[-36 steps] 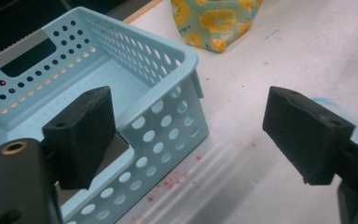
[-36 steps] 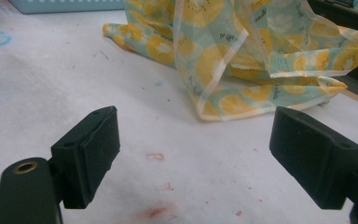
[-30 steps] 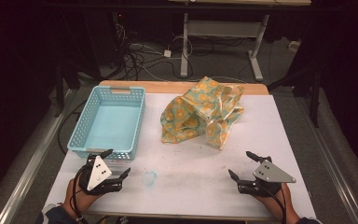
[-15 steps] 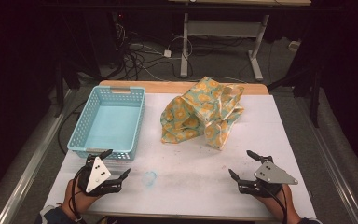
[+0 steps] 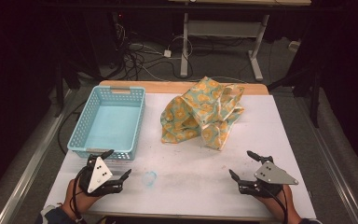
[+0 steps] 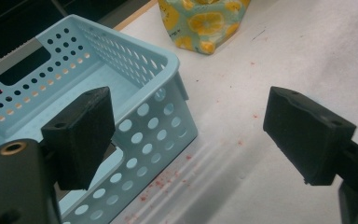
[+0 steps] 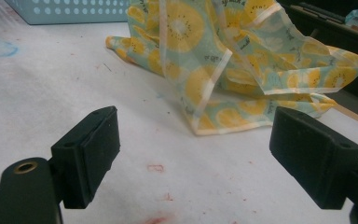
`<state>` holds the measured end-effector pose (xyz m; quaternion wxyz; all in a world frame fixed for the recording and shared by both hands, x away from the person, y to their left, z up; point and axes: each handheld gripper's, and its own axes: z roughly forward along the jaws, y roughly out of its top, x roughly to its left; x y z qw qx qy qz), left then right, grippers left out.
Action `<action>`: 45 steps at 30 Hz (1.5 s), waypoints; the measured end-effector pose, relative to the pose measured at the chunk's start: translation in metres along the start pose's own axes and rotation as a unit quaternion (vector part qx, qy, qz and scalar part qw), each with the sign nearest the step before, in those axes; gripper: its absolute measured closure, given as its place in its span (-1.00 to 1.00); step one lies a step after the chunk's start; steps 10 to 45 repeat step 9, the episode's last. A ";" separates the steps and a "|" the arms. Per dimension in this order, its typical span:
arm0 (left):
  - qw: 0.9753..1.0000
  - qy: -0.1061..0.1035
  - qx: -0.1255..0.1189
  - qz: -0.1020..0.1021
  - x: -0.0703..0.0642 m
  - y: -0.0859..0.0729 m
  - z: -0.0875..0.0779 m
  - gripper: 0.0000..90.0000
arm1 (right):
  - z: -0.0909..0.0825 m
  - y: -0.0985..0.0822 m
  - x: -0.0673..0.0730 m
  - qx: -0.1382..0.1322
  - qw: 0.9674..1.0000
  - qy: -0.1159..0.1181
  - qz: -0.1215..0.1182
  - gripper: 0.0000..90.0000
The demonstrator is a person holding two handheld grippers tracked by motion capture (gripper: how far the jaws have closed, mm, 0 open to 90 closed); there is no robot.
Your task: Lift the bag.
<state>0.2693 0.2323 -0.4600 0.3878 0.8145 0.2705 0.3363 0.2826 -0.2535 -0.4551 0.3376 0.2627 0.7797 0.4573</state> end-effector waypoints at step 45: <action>1.000 0.002 -0.003 0.006 -0.002 0.005 0.002 -0.64 | -0.001 -0.001 -0.005 -0.001 1.000 0.002 0.008 -0.64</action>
